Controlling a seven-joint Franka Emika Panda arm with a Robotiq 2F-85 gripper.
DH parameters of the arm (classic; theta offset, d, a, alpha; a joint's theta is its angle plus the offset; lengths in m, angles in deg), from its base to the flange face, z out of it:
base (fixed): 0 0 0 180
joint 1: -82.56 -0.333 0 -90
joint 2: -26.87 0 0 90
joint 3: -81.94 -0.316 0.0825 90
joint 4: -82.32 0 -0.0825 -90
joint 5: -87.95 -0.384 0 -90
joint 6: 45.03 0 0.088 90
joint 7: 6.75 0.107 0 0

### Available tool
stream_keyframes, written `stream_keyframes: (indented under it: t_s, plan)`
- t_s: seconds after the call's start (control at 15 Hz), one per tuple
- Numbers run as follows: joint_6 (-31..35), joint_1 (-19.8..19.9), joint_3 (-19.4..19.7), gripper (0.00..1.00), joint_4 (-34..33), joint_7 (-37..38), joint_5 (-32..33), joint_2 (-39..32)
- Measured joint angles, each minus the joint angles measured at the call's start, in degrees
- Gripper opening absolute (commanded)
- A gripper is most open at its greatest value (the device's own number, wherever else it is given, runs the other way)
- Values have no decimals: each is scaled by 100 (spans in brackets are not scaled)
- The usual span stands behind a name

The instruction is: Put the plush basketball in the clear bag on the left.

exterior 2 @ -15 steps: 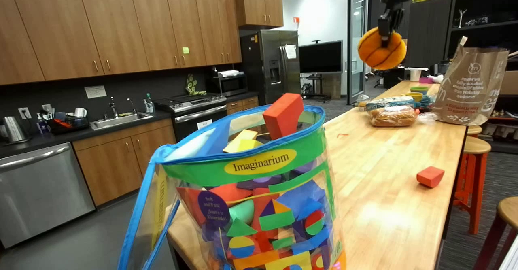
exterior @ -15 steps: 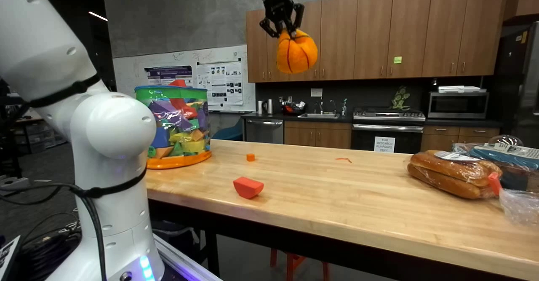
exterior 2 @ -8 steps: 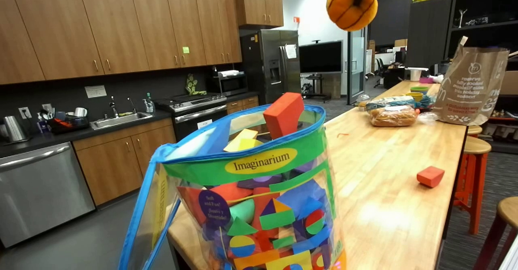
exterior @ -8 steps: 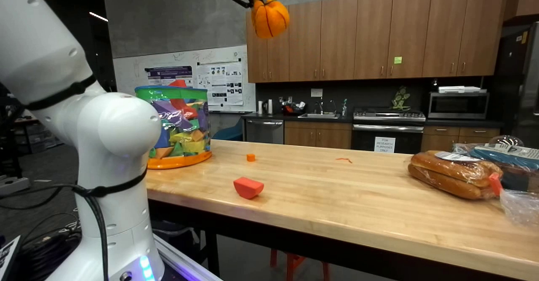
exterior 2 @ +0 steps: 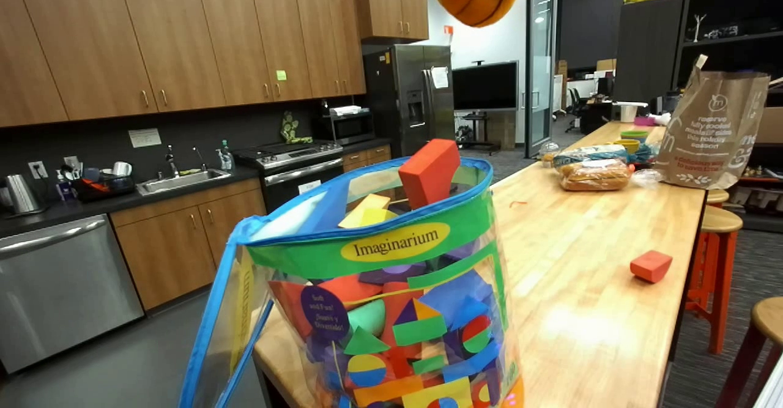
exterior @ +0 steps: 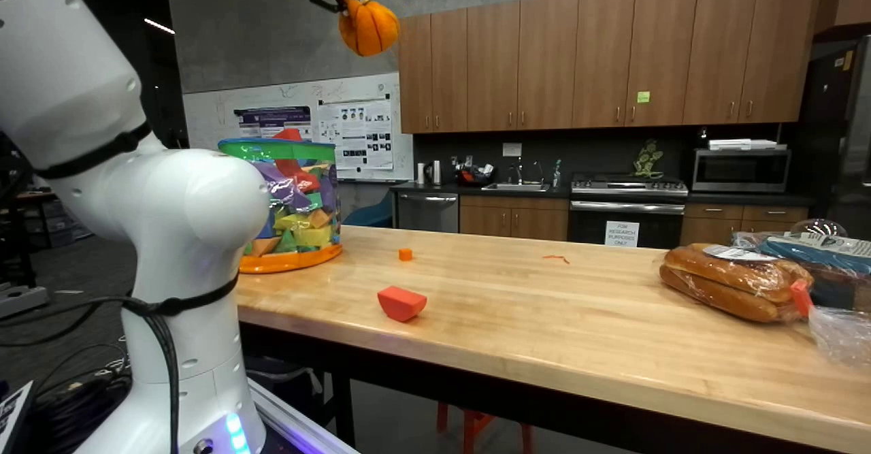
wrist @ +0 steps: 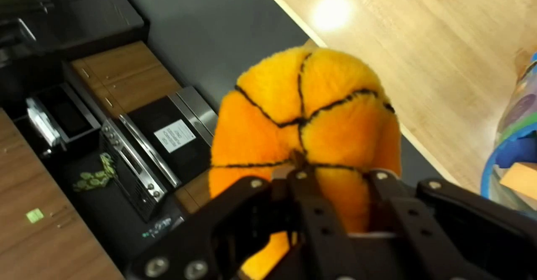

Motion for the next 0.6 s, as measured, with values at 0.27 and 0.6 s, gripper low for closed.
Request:
stream_keyframes:
  t_s: [0.27, 0.6]
  plan:
    - [-203, -609, -193, 5, 31, -541, -179, -23]
    - [-441, -1217, -271, 5, 146, -1370, -557, -161]
